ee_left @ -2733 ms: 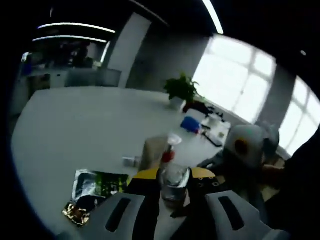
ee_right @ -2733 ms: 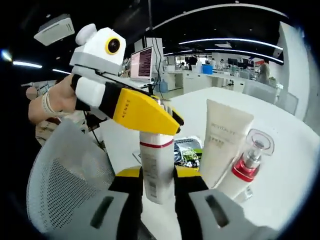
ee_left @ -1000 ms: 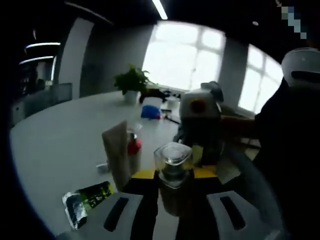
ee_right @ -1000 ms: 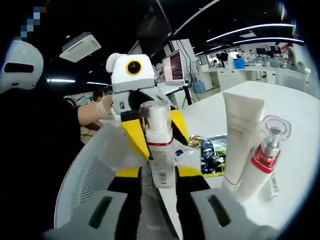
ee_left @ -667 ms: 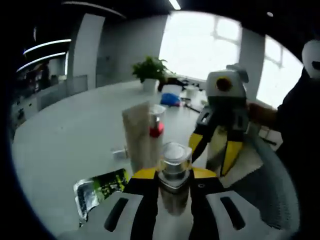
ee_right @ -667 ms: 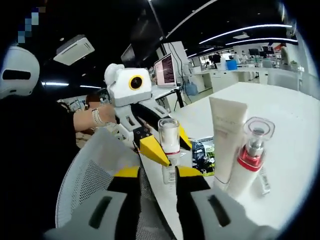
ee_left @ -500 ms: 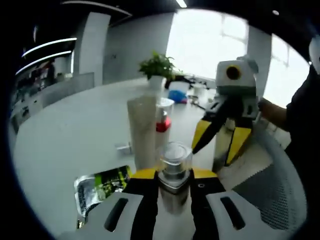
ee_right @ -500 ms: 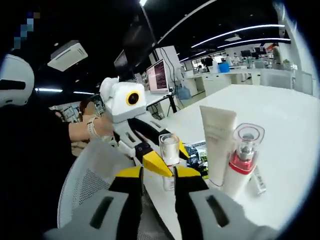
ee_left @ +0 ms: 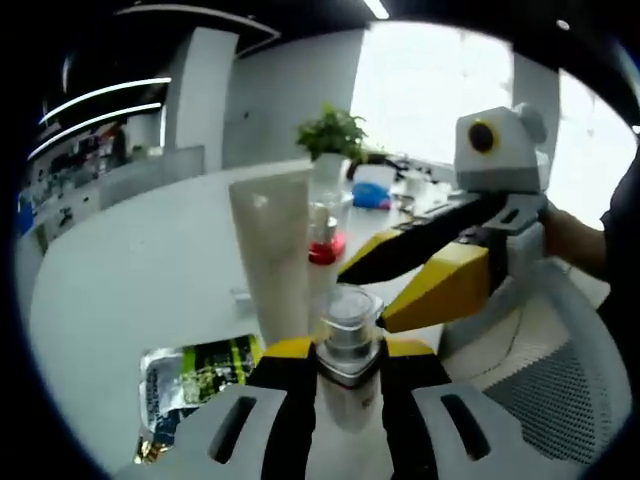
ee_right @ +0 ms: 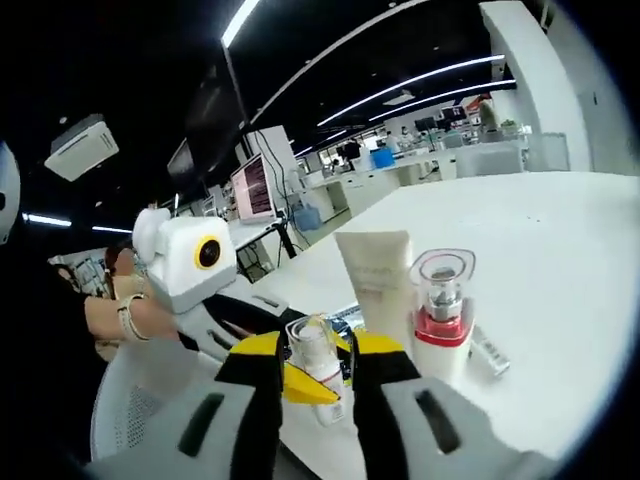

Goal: Arrange the skincare products in the storage area until every visible bottle or jar stands upright without overlapping.

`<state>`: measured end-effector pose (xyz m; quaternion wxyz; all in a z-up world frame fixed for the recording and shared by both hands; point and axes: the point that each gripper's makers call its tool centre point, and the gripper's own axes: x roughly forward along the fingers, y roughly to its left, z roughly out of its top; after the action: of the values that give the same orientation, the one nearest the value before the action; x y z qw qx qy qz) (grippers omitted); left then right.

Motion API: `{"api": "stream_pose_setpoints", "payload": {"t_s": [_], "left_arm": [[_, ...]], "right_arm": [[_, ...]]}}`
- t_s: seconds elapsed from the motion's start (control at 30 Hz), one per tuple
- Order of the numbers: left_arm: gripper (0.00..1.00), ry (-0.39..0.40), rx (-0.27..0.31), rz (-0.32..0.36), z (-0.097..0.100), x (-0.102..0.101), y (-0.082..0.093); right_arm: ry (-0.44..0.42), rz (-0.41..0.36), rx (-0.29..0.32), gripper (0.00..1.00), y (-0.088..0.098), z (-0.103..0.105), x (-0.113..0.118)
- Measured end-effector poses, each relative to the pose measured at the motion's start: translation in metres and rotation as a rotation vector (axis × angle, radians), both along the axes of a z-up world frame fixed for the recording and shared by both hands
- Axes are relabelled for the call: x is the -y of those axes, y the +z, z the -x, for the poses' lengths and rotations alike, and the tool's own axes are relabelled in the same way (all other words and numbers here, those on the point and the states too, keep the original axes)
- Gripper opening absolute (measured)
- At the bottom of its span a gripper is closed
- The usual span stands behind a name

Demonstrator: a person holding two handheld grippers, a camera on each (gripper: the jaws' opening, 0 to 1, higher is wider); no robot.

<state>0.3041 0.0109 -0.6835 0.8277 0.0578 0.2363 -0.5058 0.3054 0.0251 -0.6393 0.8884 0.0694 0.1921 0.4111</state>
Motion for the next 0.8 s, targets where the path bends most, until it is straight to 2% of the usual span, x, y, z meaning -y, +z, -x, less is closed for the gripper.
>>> {"api": "stream_pose_setpoints", "payload": {"t_s": [0.1,0.23,0.33,0.43,0.47,0.63,0.7,0.8], "left_arm": [[0.20,0.019,-0.003,0.005,-0.001,0.003,-0.002],[0.20,0.033,0.008,0.000,-0.002,0.008,-0.002],[0.20,0.035,0.035,-0.014,-0.003,0.009,-0.003],[0.20,0.035,0.040,-0.015,-0.004,0.008,-0.003],[0.20,0.037,0.056,-0.016,-0.006,0.007,-0.003],[0.21,0.012,0.065,-0.033,-0.006,0.006,-0.009],[0.21,-0.015,0.092,-0.062,-0.004,0.005,-0.011],[0.22,-0.032,0.087,-0.067,-0.002,0.006,-0.016]], "right_arm": [[-0.013,0.000,-0.002,0.31,-0.002,-0.003,-0.001],[-0.009,0.003,-0.015,0.28,-0.006,-0.004,-0.003],[-0.010,0.075,0.004,0.26,-0.014,-0.008,-0.001],[0.010,0.042,0.000,0.22,-0.012,-0.006,-0.006],[-0.001,0.051,0.012,0.22,-0.012,-0.008,-0.004],[0.042,0.124,0.067,0.20,-0.017,-0.006,-0.008],[0.054,0.135,0.076,0.20,-0.019,-0.005,-0.008],[0.068,0.160,0.094,0.20,-0.023,-0.005,-0.008]]}}
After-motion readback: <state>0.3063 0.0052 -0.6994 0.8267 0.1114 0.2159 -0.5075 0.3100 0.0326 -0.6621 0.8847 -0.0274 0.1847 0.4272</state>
